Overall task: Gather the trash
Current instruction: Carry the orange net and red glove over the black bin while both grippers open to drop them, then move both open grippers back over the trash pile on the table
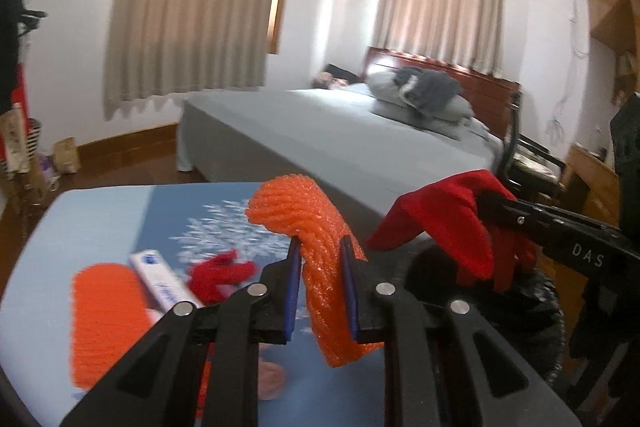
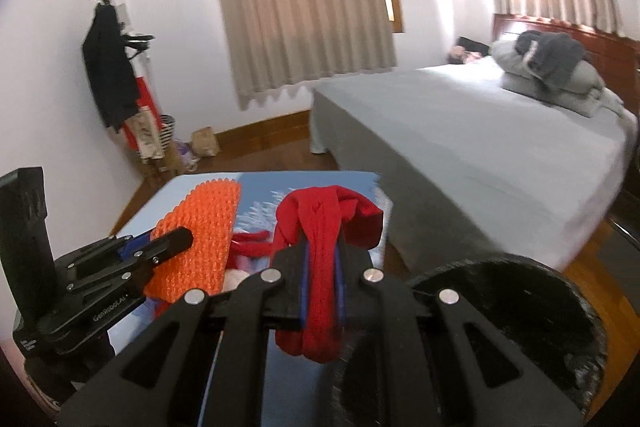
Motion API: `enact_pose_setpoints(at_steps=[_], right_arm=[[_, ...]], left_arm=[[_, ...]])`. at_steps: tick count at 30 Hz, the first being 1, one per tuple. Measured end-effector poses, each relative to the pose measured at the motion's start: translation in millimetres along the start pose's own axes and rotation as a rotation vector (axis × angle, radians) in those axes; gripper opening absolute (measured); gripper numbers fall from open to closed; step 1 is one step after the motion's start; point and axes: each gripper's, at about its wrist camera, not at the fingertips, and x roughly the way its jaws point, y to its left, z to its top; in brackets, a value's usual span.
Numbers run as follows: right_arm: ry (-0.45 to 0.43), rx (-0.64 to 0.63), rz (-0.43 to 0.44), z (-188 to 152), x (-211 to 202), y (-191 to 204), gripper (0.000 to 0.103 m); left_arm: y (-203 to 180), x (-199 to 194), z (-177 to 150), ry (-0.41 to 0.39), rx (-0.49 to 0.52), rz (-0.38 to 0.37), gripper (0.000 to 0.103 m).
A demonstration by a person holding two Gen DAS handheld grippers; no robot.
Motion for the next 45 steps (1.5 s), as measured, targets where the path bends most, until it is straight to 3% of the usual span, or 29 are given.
enact_pose_setpoints(at_steps=[14,16,17,19,20,27,28,35,45], right_arm=[[0.045,0.113,-0.226,-48,-42,-88,0.011],[0.056,0.127,-0.257,-52,-45,-98,0.014],[0.060,0.134,-0.276,-56,-47,-103,0.017],[0.059,0.147,-0.306,-61,-50,-109,0.040],[0.055,0.156,-0.318,-63,-52,-112,0.046],[0.005,0.164,-0.357,-58,-50,-110,0.089],[-0.005,0.158,-0.356,-56,-49,-107,0.091],[-0.021,0.114,-0.235,-37,-16,-62,0.096],[0.008,0.037,-0.045,-19,48,24,0.096]], left_arm=[[-107,54,-14,0.078,0.101,-0.222,0.019],[-114,55,-17,0.091,0.106,-0.247,0.023],[-117,55,-21,0.091,0.108,-0.251,0.030],[-117,56,-22,0.091,0.114,-0.250,0.043],[-116,55,-23,0.088,0.114,-0.244,0.049],[-86,41,-22,0.062,0.107,-0.127,0.066],[-78,39,-22,0.055,0.105,-0.101,0.069],[-14,13,-20,0.022,0.080,0.097,0.078],[98,-13,-37,0.051,-0.014,0.398,0.078]])
